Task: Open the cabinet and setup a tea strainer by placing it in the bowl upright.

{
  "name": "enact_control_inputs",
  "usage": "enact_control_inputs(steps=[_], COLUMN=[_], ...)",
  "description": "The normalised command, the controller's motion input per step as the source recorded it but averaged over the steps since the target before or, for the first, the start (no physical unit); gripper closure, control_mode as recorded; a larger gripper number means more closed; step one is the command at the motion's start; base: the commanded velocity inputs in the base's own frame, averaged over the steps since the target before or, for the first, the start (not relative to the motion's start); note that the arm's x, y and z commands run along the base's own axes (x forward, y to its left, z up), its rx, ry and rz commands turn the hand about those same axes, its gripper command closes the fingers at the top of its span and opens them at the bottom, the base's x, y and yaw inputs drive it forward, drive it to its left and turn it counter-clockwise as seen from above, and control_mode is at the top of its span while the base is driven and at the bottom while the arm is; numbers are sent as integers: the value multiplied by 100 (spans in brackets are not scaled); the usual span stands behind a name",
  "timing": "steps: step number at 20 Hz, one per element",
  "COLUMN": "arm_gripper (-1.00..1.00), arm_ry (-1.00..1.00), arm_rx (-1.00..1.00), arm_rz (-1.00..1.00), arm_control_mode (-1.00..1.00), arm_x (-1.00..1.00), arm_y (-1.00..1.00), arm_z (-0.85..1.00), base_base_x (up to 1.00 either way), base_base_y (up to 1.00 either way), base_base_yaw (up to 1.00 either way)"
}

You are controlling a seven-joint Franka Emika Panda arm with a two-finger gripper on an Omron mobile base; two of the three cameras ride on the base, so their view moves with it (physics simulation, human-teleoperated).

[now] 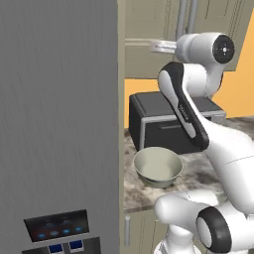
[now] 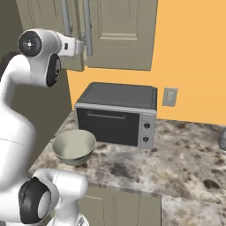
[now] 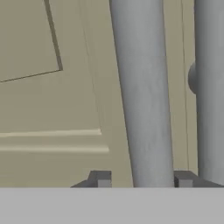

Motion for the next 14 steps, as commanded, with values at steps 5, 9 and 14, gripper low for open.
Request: enact_control_inputs(steps=[5,9,14], arm_gripper=[100,100,100], arm_ry=[-16,-6,5], arm_rx=[1,0,-2], arm_rz=[6,4,11], arm_control_mode=[-100,-100,-100], arm_x=[-100,-100,-100], arm_y=[100,100,100], arm_z=[0,17,46], base_base_x=[0,0,0], base_base_y=[0,0,0], base_base_yaw=[0,0,0])
